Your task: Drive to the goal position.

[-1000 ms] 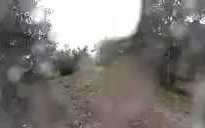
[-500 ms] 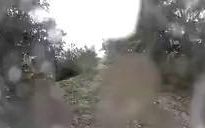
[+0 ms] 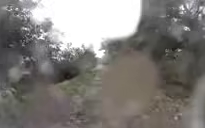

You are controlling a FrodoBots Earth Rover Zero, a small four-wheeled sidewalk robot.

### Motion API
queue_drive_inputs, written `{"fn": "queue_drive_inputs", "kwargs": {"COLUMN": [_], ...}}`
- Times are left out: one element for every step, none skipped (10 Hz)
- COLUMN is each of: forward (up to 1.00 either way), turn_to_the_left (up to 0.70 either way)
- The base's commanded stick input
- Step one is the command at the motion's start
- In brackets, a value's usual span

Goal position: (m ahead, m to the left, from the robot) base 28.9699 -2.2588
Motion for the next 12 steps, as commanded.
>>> {"fn": "queue_drive_inputs", "kwargs": {"forward": [0.85, 0.85, 0.85, 0.85, 0.85, 0.85, 0.85, 0.85, 0.85, 0.85, 0.85, 0.85], "turn_to_the_left": [0.00, 0.00, 0.00, 0.00, 0.00, 0.00, 0.00, 0.00, 0.00, 0.00, 0.00, 0.00]}}
